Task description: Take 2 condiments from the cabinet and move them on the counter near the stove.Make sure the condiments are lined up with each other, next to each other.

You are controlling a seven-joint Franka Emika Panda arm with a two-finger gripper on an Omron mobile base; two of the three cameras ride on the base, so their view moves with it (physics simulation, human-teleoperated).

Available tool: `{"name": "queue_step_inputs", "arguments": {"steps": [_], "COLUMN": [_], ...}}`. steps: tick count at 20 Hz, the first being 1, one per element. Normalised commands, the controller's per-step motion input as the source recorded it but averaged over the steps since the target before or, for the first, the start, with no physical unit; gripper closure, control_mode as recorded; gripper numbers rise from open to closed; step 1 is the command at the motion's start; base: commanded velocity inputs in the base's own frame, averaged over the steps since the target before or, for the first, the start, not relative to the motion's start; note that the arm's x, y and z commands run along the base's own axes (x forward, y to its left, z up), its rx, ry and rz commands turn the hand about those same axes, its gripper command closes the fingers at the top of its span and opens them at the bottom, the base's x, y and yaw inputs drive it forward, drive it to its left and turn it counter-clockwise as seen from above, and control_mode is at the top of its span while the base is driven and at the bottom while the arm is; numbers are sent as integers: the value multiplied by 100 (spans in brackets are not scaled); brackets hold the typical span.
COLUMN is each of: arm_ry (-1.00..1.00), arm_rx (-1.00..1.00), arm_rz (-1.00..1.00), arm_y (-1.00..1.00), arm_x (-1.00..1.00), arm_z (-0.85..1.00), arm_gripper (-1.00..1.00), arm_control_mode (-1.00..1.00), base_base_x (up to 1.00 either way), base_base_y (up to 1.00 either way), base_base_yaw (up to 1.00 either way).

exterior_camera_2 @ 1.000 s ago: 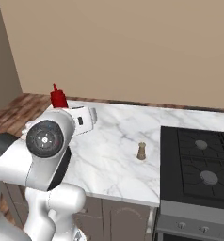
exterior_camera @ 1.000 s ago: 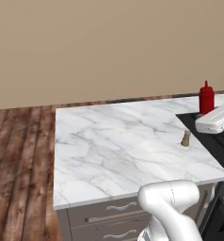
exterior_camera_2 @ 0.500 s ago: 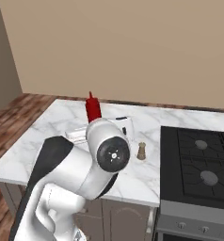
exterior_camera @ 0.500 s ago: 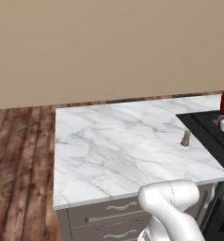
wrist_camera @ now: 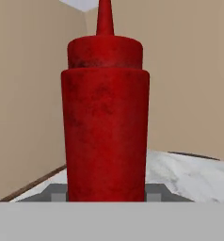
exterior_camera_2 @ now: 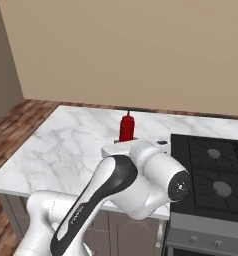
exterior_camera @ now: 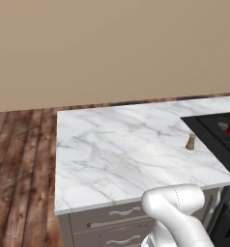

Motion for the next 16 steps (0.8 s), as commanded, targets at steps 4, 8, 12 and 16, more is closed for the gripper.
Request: {"name": "queue_step_inputs", "arguments": {"steps": [4,8,12,16], "arm_ry": [-1,0,0,0], "arm_rx": [6,9,4,0], "arm_rz": [20,18,14,6], "arm_y": [-26,-25,-22,-23], "arm_x": [40,38,37,37], "arm_z": [-54,-61,-59,-57], "arm_gripper": [100,100,100,100], "arm_control_mode": [-100,-100,-100,-100], "base_base_x": [0,0,0,0], "base_base_y": [0,0,0,0], "base_base_yaw": [0,0,0,0]}}
